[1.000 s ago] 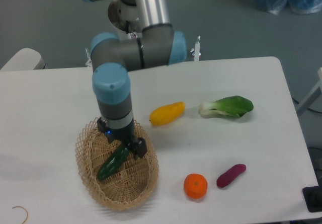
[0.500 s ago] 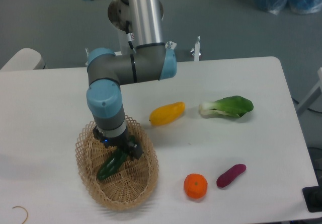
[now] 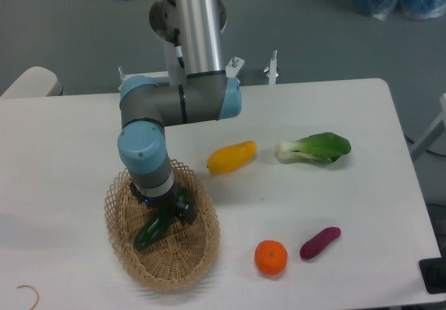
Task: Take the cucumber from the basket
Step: 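Lower the gripper onto the green cucumber and close on it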
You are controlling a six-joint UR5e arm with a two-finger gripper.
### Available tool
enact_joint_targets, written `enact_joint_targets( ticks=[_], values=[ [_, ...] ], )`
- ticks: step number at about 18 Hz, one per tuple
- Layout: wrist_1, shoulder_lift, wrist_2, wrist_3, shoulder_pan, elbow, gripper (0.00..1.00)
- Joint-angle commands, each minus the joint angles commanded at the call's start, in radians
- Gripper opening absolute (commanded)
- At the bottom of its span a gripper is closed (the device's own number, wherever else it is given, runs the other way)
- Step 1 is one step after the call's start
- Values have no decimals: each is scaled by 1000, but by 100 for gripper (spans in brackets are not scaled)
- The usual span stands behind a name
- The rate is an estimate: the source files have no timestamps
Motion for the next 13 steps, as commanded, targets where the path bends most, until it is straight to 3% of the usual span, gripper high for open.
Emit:
enact_joint_targets(
  ticks=[2,4,8,13],
  values=[
    [-2,0,0,8,0,3,99],
    [-2,0,0,14,0,-2,77],
    [-3,0,0,37,0,-2,71],
    [-3,2,0,46,0,0,47]
  ],
)
